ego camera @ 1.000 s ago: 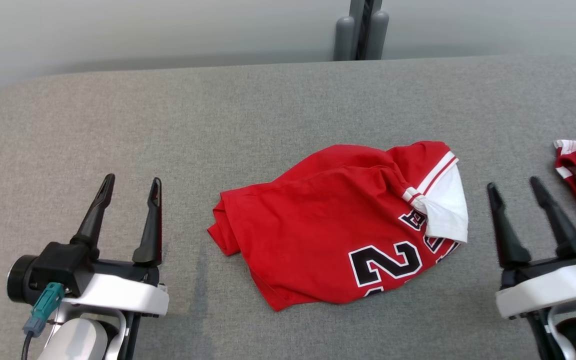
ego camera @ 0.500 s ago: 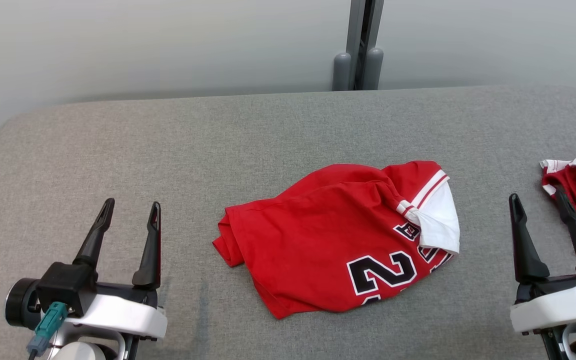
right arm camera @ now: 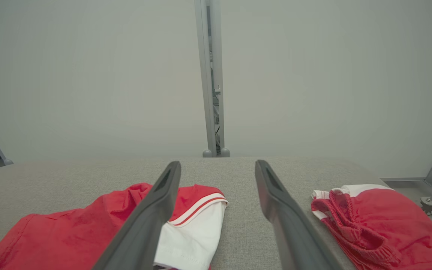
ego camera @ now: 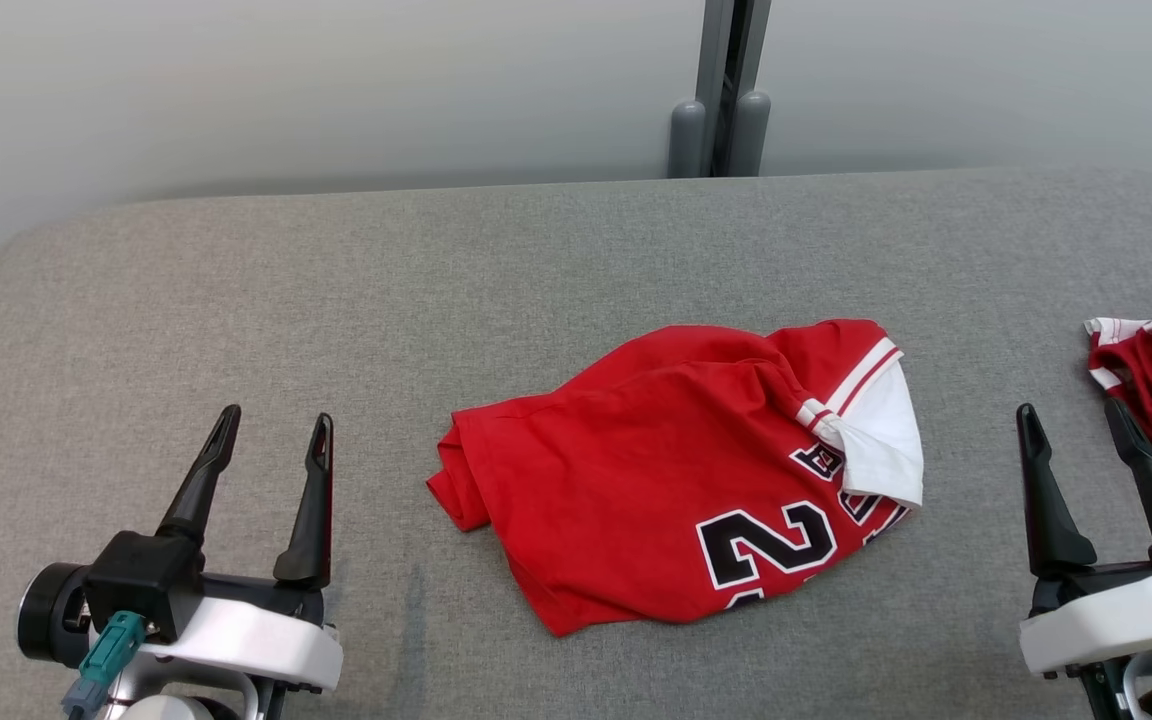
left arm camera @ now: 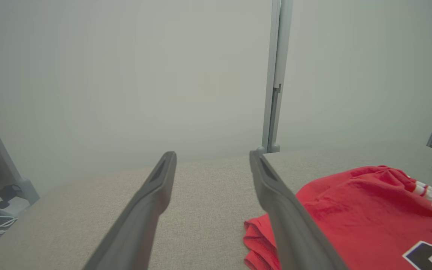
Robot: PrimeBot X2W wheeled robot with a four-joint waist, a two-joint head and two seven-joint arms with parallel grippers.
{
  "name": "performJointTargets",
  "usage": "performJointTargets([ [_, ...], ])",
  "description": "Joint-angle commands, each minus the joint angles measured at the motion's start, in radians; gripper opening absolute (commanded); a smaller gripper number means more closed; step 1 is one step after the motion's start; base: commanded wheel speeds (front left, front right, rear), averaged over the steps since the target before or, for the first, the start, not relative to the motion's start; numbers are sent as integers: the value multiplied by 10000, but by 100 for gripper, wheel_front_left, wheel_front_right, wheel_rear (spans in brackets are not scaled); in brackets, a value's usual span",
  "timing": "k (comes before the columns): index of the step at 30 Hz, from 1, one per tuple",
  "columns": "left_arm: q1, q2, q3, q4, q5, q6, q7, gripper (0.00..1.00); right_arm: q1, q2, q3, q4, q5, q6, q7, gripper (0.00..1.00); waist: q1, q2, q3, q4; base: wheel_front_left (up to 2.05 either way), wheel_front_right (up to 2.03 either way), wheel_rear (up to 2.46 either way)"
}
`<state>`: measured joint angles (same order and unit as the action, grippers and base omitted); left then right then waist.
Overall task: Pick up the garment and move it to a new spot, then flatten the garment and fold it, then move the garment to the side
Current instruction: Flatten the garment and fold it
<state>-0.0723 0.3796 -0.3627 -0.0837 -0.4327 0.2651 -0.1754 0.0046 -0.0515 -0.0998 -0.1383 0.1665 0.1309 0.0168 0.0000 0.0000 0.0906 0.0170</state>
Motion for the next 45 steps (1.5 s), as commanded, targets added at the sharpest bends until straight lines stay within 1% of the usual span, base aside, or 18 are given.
performJointTargets([
  [1,-48,60,6,-30,9,50,7,100,-65,-7,-51,24,-57,-3,0,100,0,0,18,17,0,0,0],
  [6,-178,61,-22,-77,38,67,-4,100,-332,-10,-119,82,-24,-3,117,100,0,0,170,62,0,0,0],
  [9,-306,17,-78,-110,78,39,-22,100,-680,-338,-361,519,-70,-3,279,100,0,0,382,138,0,0,0],
  [13,-571,-52,-186,-70,115,-80,-72,100,-1336,-891,-389,1603,-24,-3,380,100,0,0,874,308,0,0,0],
  [17,-932,-201,-325,74,119,-208,-161,100,-2175,-1302,-133,2881,174,-3,257,100,0,0,1509,512,0,0,0],
  [20,-1244,-344,-453,245,143,-366,-267,100,-2774,-1445,197,3884,359,-2,143,100,0,0,1951,681,0,0,0],
  [27,-1759,-595,-602,745,181,-597,-505,100,-3685,-1314,1220,5835,983,-3,29,100,0,0,2484,880,0,0,0],
  [28,-1804,-619,-614,797,183,-617,-529,100,-3782,-1267,1316,6022,1136,-3,-19,87,0,0,2517,876,0,0,0],
  [29,-1841,-627,-610,843,183,-629,-559,100,-3833,-1224,1432,6236,1256,-2,28,49,0,0,2540,861,0,0,0],
  [31,-1902,-619,-596,941,187,-659,-593,100,-3910,-1171,1623,6469,1540,-3,-137,0,0,0,2576,805,0,0,0],
  [34,-1966,-582,-568,1084,203,-702,-641,100,-3972,-1264,1537,6314,1880,-7,-633,0,0,0,2562,627,0,0,0],
  [38,-1980,-567,-538,1123,186,-684,-680,100,-3808,-1449,1198,5829,1782,-5,-811,0,0,0,2500,468,0,0,0],
  [41,-1958,-554,-541,1119,150,-676,-687,100,-3584,-1749,658,5060,1399,-5,-529,0,0,0,2436,336,0,0,0],
  [45,-1972,-560,-578,1145,132,-676,-701,100,-3358,-2183,-29,3523,509,-5,356,0,0,0,2391,258,0,0,0],
])
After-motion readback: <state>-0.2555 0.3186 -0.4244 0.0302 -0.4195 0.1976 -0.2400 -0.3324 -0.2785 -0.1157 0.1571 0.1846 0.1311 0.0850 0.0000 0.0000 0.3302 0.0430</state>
